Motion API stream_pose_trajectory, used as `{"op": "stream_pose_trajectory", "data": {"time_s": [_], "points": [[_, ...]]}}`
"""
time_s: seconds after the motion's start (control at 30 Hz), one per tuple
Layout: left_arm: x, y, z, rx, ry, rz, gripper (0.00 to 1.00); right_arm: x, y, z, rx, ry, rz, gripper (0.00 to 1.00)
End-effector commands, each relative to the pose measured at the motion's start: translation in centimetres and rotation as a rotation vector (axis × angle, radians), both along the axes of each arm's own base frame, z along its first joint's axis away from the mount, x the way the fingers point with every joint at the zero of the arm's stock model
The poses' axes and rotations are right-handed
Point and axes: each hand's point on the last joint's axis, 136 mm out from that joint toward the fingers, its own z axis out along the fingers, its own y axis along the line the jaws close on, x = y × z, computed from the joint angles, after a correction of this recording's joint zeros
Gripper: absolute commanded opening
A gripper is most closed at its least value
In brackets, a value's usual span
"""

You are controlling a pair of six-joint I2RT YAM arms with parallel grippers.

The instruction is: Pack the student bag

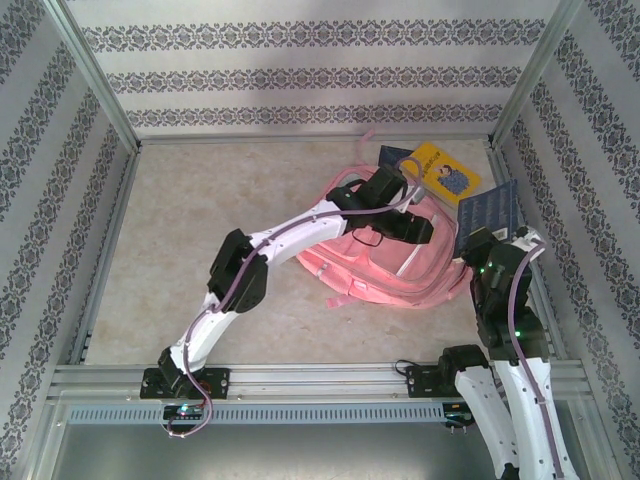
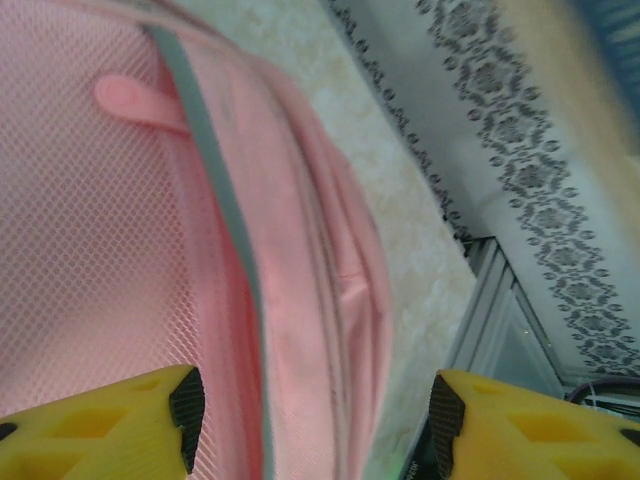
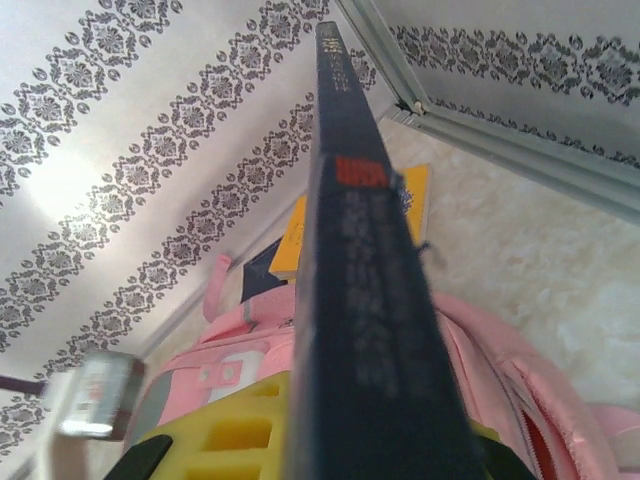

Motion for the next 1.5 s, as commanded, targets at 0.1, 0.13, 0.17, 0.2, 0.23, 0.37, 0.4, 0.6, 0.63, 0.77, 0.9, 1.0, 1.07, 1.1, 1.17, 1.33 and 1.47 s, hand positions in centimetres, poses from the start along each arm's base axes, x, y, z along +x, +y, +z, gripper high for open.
{"op": "stream_pose_trajectory", "data": {"time_s": [0.1, 0.13, 0.17, 0.2, 0.23, 0.37, 0.4, 0.6, 0.63, 0.77, 0.9, 1.0, 1.07, 1.1, 1.17, 1.33, 1.47], "points": [[-1.3, -1.8, -0.7, -0.045, 0.085, -0.061, 0.6, -0.4, -0.1, 3.4, -0.066, -0.09, 0.003, 0.0], [-1.4, -2.0, -0.7, -0.051, 0.088, -0.063, 0.58, -0.3, 0.0, 3.2, -0.066, -0.087, 0.006, 0.0], [-1.6, -2.2, -0.7, -0.057, 0.088, -0.071, 0.57, -0.2, 0.0, 3.1, -0.067, -0.086, 0.009, 0.0], [-1.8, -2.4, -0.6, -0.06, 0.085, -0.077, 0.55, -0.2, 0.2, 3.0, -0.066, -0.087, 0.016, 0.0], [-1.8, -2.5, -0.6, -0.059, 0.08, -0.079, 0.53, -0.1, 0.2, 2.8, -0.064, -0.086, 0.017, 0.0], [-1.8, -2.6, -1.3, -0.035, 0.078, -0.079, 0.4, 0.2, 0.5, 2.4, -0.053, -0.082, 0.033, 0.0], [-1.8, -2.5, -1.6, -0.027, 0.08, -0.079, 0.37, 0.2, 0.6, 2.5, -0.049, -0.084, 0.036, 0.0], [-1.8, -2.4, -3.3, 0.026, 0.075, -0.074, 0.31, 0.6, 1.0, 2.0, -0.035, -0.073, 0.056, 0.0], [-1.8, -2.4, -3.6, 0.046, 0.066, -0.072, 0.32, 0.7, 1.1, 1.8, -0.03, -0.069, 0.061, 0.0], [-1.8, -2.0, -4.5, 0.121, 0.03, -0.074, 0.35, 1.1, 1.5, 1.2, -0.016, -0.052, 0.078, 0.0], [-1.4, -0.7, -4.2, 0.192, -0.039, -0.056, 0.35, 1.1, 1.5, 1.0, -0.012, -0.047, 0.079, 0.0], [-1.1, -0.1, -3.2, 0.211, -0.079, -0.043, 0.35, 1.2, 1.5, 1.0, -0.009, -0.047, 0.08, 0.0], [-1.1, 0.0, -2.6, 0.211, -0.096, -0.043, 0.36, 1.3, 1.6, 1.0, -0.005, -0.046, 0.083, 0.0], [-1.2, 0.0, -2.2, 0.208, -0.107, -0.046, 0.37, 1.3, 1.6, 0.9, -0.002, -0.045, 0.083, 0.0], [-1.3, -0.1, -1.8, 0.206, -0.116, -0.05, 0.37, 1.4, 1.6, 0.8, 0.002, -0.043, 0.086, 0.0], [-1.8, -0.3, -1.0, 0.198, -0.129, -0.062, 0.37, 1.6, 1.8, 0.4, 0.02, -0.036, 0.093, 0.0], [-2.1, -0.5, -0.3, 0.194, -0.15, -0.07, 0.36, 1.8, 2.0, 0.1, 0.034, -0.029, 0.101, 0.0]]}}
